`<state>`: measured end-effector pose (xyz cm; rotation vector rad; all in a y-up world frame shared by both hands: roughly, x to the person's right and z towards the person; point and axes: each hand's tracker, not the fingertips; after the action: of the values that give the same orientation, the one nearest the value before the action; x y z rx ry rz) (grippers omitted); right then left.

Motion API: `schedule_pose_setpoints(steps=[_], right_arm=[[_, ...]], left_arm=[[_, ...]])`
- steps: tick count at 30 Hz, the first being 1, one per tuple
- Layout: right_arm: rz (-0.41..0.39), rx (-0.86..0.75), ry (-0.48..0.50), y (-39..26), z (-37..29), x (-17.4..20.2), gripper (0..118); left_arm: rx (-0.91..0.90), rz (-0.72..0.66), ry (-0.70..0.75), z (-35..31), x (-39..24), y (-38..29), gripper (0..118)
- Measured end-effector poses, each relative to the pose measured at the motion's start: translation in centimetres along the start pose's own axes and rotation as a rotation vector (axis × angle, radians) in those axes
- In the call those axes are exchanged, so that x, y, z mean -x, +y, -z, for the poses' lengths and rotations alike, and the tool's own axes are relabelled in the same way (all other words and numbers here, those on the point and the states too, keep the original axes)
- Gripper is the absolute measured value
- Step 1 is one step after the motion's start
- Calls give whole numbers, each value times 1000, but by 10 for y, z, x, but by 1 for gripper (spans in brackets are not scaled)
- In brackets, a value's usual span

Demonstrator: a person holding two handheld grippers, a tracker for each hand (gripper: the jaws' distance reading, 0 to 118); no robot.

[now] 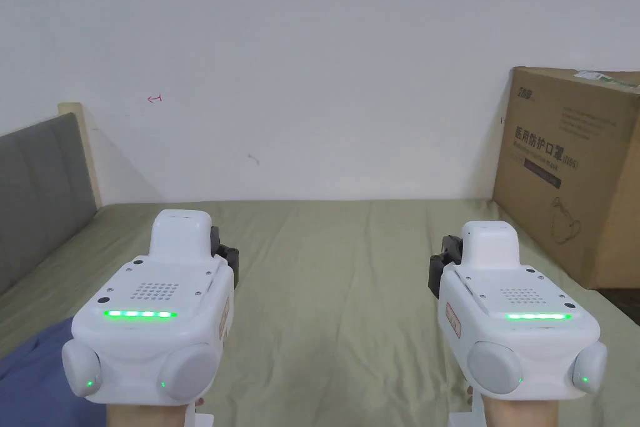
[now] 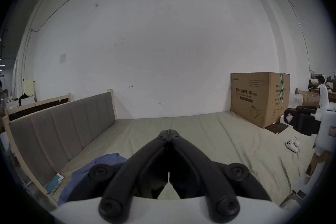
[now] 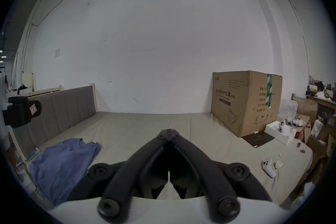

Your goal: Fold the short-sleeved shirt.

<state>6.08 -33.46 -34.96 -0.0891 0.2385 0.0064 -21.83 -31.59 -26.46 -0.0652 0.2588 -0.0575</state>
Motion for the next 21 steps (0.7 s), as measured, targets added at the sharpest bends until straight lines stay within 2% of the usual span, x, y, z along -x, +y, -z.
schedule_pose_setpoints(steps=[5, 8, 11, 17, 20, 21], right_arm=[[10, 1, 27, 7, 5, 11, 0], [28, 13, 108, 13, 11, 31, 0], [-18, 8, 178, 15, 17, 64, 0], [9, 50, 364, 11, 25, 136, 0], [-15, 71, 442, 10, 24, 170, 0], [-19, 72, 466, 10, 23, 180, 0]], left_arm=[[9, -25, 9, -2, 12, 5, 0], [9, -35, 55, -11, 30, 8, 0], [12, -34, 133, -25, 56, 9, 0], [44, -76, 302, -63, 113, 6, 0], [49, -104, 358, -79, 134, 4, 0], [54, -109, 373, -87, 161, 8, 0]])
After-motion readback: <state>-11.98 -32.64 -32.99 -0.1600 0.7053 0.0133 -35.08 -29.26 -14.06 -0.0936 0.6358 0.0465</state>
